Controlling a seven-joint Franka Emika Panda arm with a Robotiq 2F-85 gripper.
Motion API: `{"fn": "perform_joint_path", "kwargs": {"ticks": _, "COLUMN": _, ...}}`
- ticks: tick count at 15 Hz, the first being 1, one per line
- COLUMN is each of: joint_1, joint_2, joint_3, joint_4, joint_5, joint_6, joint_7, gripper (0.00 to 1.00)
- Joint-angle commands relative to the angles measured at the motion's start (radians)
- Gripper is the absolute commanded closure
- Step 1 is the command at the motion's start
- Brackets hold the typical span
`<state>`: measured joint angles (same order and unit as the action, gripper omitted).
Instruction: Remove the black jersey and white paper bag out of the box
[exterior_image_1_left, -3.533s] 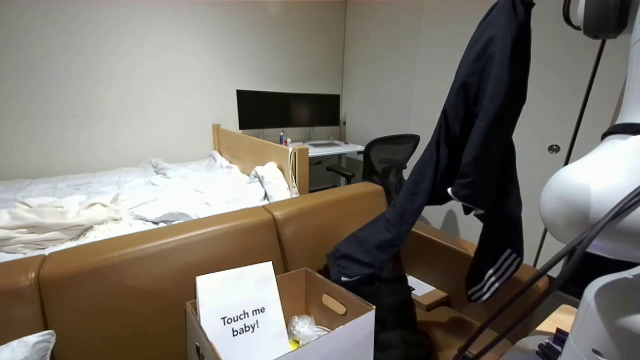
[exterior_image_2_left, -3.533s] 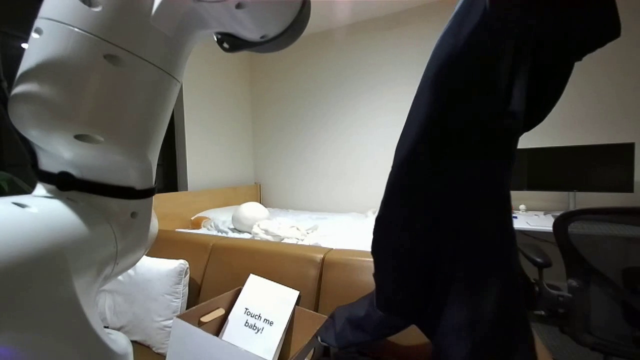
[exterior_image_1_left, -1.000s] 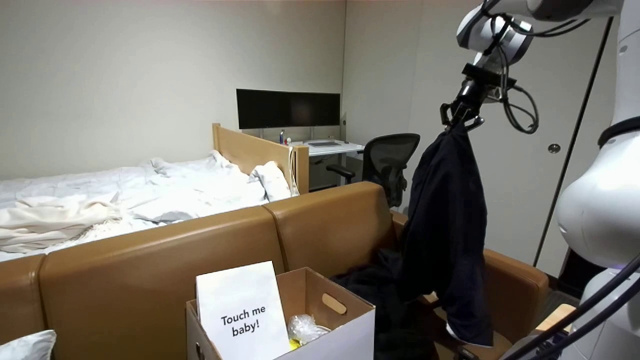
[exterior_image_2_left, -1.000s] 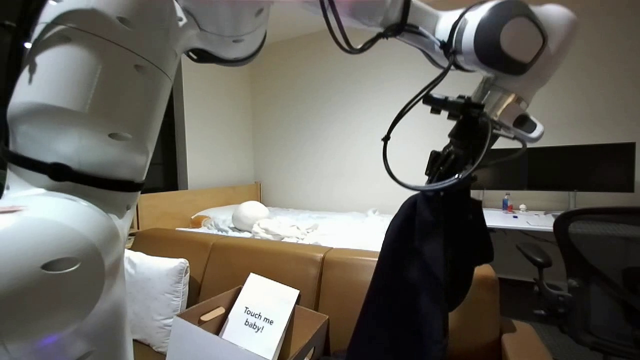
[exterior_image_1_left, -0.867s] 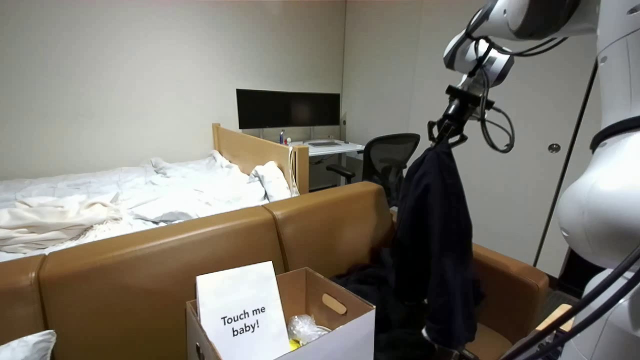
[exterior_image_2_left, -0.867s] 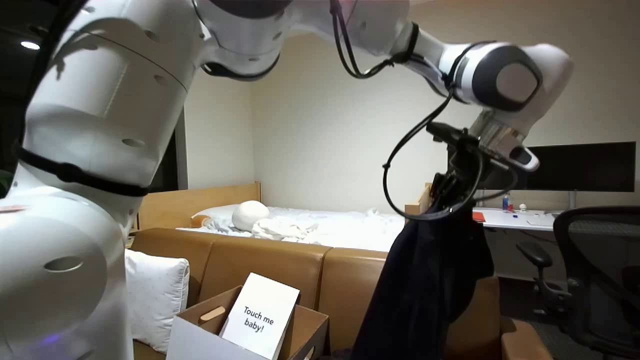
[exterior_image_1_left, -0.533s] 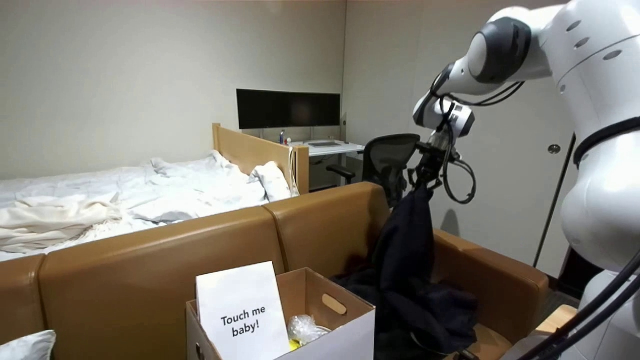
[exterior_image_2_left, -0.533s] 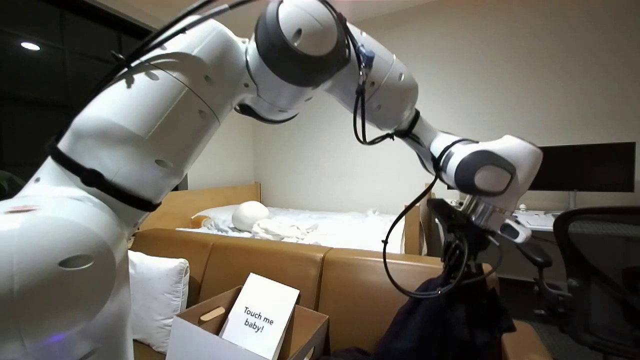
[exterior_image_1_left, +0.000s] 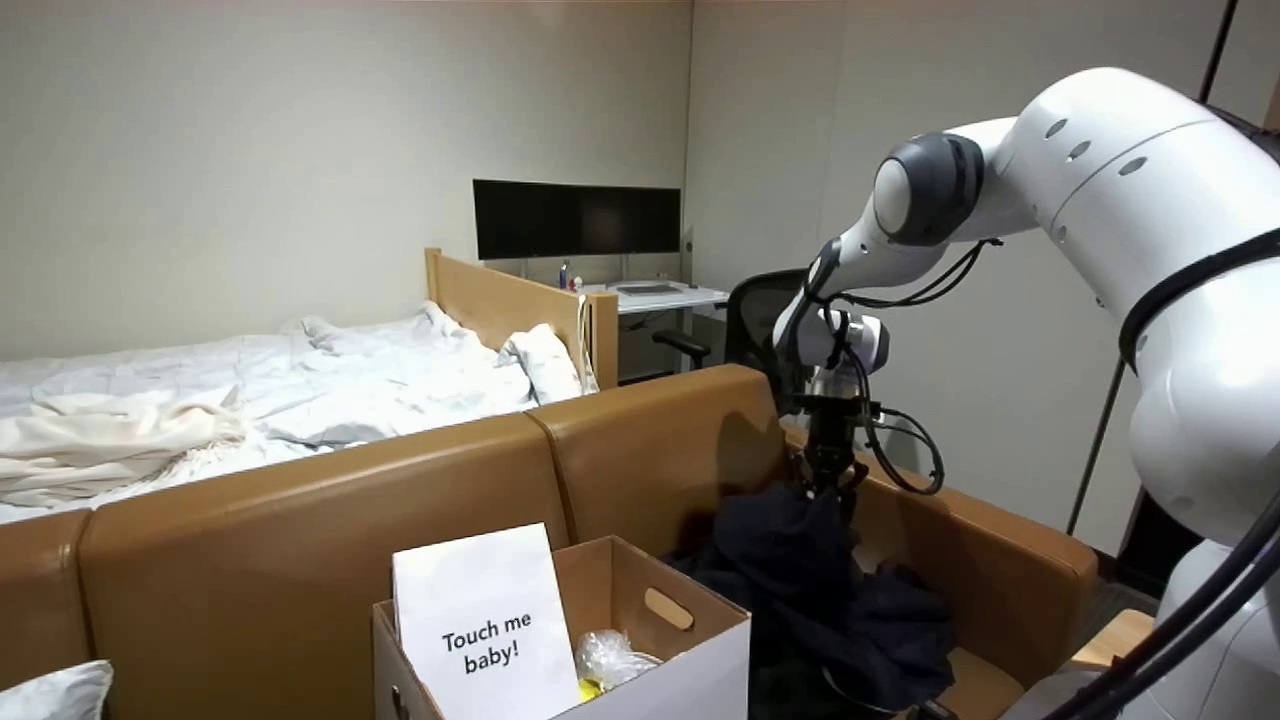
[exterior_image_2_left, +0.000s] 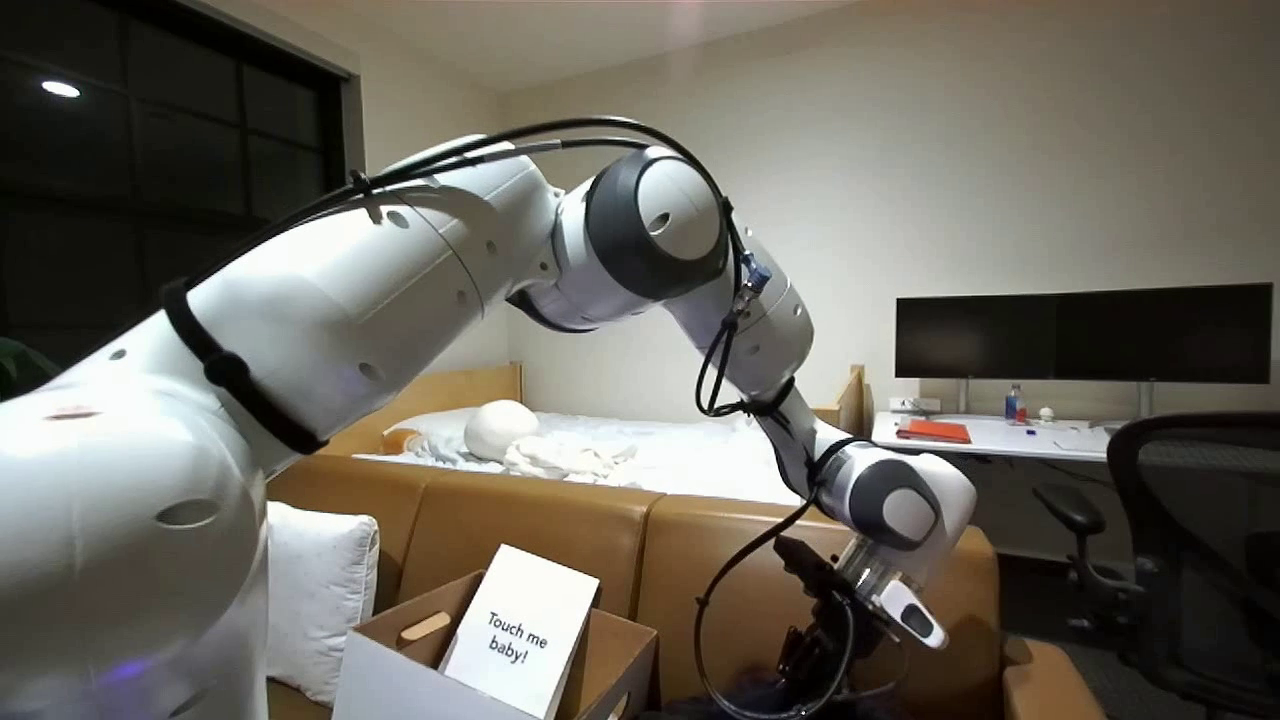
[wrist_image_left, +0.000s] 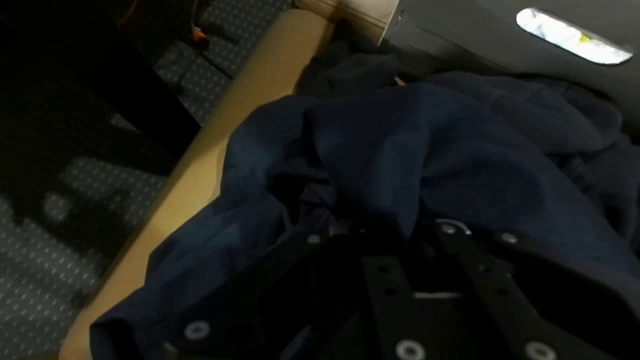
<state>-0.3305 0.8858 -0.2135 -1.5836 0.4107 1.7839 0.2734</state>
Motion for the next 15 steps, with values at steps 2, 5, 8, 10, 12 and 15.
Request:
{"fn": "perform_joint_path", "kwargs": {"ticks": 2, "joint_1": -0.002, "joint_2": -0.059, "joint_3": -0.007, "joint_4": 0.004, "joint_5": -0.002, "joint_6": -0.027, "joint_7": 0.039, "gripper": 0.44}}
{"fn": "perform_joint_path", "kwargs": {"ticks": 5, "joint_1": -0.026, "joint_2": -0.146, "joint_3": 0.007, "joint_4": -0.021, "joint_5": 0.050, "joint_6": 0.011, "joint_7": 0.003, "gripper": 0.26}}
{"fn": "perform_joint_path", "kwargs": {"ticks": 8, "joint_1": -0.027, "joint_2": -0.251, "joint_3": 0.000, "joint_4": -0.058, "joint_5": 0.054, "joint_6": -0.024, "joint_7": 0.012, "gripper": 0.07}}
{"fn": "perform_joint_path", "kwargs": {"ticks": 10, "joint_1": -0.037, "joint_2": -0.295, "joint_3": -0.001, "joint_4": -0.057, "joint_5": 0.046, "joint_6": -0.129, "joint_7": 0.012, "gripper": 0.00}}
{"fn": "perform_joint_path", "kwargs": {"ticks": 12, "joint_1": -0.055, "joint_2": -0.358, "joint_3": -0.010, "joint_4": -0.065, "joint_5": 0.039, "joint_6": -0.249, "joint_7": -0.013, "gripper": 0.00}}
{"fn": "perform_joint_path", "kwargs": {"ticks": 15, "joint_1": -0.061, "joint_2": -0.487, "joint_3": -0.048, "joint_4": -0.104, "joint_5": -0.007, "joint_6": -0.361, "joint_7": -0.070, "gripper": 0.00}}
